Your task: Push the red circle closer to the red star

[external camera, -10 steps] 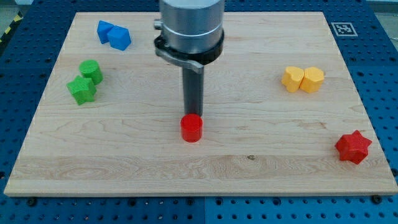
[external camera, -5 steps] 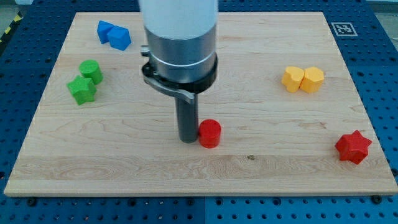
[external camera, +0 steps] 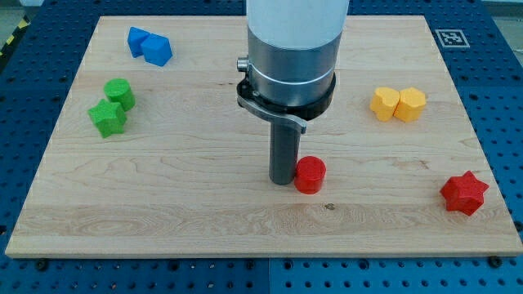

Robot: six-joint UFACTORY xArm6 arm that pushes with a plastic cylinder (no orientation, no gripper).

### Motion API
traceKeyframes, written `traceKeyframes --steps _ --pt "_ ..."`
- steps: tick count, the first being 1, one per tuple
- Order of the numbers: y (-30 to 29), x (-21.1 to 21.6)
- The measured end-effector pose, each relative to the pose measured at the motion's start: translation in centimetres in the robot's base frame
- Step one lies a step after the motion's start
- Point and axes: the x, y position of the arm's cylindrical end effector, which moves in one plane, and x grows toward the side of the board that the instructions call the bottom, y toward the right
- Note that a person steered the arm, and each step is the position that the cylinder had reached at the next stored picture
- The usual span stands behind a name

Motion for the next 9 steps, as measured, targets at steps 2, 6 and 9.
traceKeyframes --steps 2,6,9 --pt "1.9 -0.3" --pt "7.7 2.8" --pt "11.9 2.8"
